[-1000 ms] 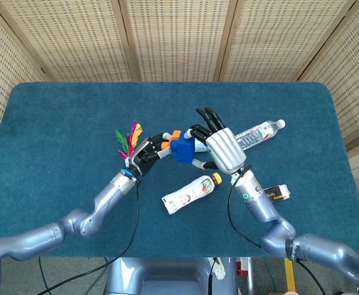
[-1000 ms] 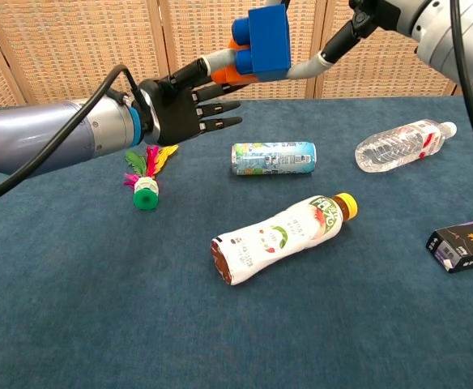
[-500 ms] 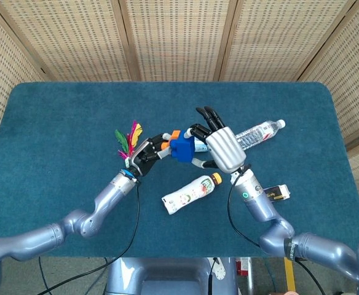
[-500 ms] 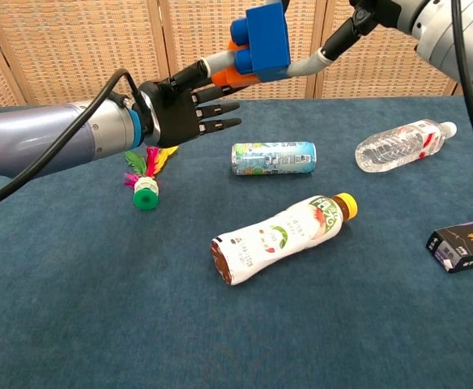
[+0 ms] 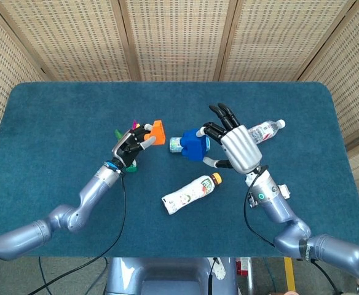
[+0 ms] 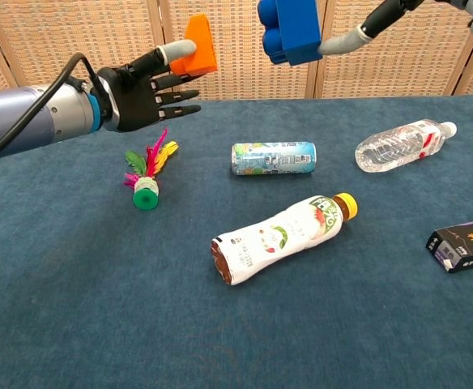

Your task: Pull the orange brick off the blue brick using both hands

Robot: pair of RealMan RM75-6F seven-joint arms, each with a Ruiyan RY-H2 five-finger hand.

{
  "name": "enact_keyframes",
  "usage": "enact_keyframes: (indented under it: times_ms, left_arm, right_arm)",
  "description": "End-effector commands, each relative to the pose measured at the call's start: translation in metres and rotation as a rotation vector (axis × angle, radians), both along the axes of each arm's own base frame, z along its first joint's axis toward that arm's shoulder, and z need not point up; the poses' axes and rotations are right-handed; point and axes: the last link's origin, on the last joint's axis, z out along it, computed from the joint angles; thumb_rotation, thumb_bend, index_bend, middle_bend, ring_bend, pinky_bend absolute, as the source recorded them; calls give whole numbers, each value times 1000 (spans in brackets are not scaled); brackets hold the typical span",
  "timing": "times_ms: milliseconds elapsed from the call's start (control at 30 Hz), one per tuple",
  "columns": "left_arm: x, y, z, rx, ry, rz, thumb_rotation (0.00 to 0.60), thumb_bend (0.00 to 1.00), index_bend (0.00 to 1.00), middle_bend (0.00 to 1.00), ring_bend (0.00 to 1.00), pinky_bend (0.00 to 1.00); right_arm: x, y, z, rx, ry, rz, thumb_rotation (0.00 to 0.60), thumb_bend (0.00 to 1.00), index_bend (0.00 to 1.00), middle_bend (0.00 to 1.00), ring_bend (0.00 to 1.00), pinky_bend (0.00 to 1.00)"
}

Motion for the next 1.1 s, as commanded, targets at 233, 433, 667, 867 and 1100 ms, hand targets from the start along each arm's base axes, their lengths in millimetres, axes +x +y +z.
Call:
enact_keyframes:
  times_ms: [233,433,667,867,1100]
  left_arm:
    - [-52,9,54,168,305,-89,600,503,638,567,0,0]
    - [-92,7,100,289,713,-210,600,503,638,566,0,0]
    - [-128,-5,124,431,1048,-241,600,503,638,566,0,0]
    - [-154,-19,124,437,1221,-253,600,503,529,365,0,0]
    - [-161,-27,120,415,1241,-253,600,211,3,0,0,0]
  right_arm:
    - [-30,2,2,-15,159,-52,600,345,545,492,83,0]
    - [-50,3,-4,-19,284,-87,600,345,545,492,83,0]
    - [-62,6,-11,-20,370,-92,600,238,484,412,83,0]
    - [-77,10,-15,28,488,-149,600,0,104,33,0,0]
    - [-73,20,-4,29,466,-184,600,0,23,0,0,0]
